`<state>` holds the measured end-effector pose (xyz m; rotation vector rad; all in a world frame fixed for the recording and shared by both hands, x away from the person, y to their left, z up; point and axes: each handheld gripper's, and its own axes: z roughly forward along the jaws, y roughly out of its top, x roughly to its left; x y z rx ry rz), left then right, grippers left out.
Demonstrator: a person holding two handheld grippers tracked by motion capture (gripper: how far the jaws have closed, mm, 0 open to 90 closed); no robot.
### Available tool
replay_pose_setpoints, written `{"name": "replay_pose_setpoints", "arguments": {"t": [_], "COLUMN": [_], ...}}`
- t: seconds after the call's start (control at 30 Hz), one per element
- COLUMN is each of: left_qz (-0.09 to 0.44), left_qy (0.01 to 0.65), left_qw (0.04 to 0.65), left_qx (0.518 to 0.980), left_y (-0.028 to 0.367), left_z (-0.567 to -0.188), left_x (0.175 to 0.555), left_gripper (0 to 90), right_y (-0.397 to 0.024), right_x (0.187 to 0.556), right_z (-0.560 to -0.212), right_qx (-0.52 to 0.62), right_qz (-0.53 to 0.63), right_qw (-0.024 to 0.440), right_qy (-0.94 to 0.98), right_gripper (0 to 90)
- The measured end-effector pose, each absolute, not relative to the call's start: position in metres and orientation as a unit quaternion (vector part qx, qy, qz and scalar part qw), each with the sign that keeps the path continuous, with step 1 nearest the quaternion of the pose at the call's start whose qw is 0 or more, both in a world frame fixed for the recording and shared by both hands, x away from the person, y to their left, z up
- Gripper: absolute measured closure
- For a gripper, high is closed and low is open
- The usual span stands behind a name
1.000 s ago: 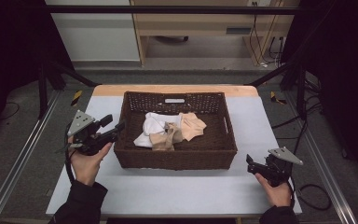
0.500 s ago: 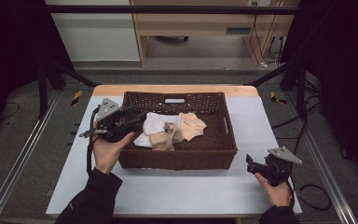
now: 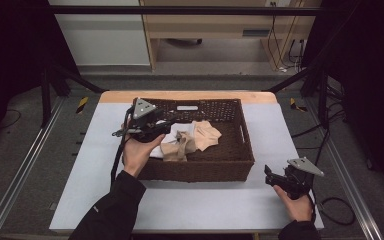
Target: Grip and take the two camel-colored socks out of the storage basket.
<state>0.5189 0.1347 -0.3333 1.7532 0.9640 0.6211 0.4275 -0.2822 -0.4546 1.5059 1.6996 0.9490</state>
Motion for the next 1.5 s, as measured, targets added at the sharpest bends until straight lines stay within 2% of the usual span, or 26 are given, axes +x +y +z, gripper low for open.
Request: {"name": "replay_pose_setpoints", "arguments": {"t": [0.37, 0.57, 0.7, 0.97, 1.13, 1.5], "left_qz": [0.261, 0.255, 0.258, 0.251, 0.235, 0.214], "left_qy": [0.394, 0.382, 0.377, 0.384, 0.398, 0.402], "left_qw": [0.486, 0.461, 0.472, 0.455, 0.422, 0.395], "left_qx": [0.735, 0.759, 0.754, 0.764, 0.78, 0.798], "left_y": [0.11, 0.096, 0.093, 0.087, 0.082, 0.082], "left_z": [-0.354, -0.369, -0.371, -0.387, -0.4, -0.406], "left_x": [0.535, 0.542, 0.543, 0.553, 0.555, 0.553], "left_gripper": [49.9, 50.4, 50.6, 47.9, 42.1, 38.3], "right_y": [-0.283, -0.282, -0.282, -0.282, -0.283, -0.283], "right_x": [0.429, 0.43, 0.43, 0.43, 0.43, 0.431], "right_z": [-0.455, -0.456, -0.456, -0.456, -0.456, -0.458], "right_qx": [0.577, 0.574, 0.574, 0.574, 0.575, 0.575], "right_qz": [0.363, 0.359, 0.356, 0.356, 0.356, 0.35], "right_qw": [0.331, 0.334, 0.336, 0.338, 0.337, 0.337], "right_qy": [0.652, 0.656, 0.656, 0.656, 0.655, 0.658], "right_gripper": [4.2, 4.4, 4.4, 4.3, 4.3, 4.3]}}
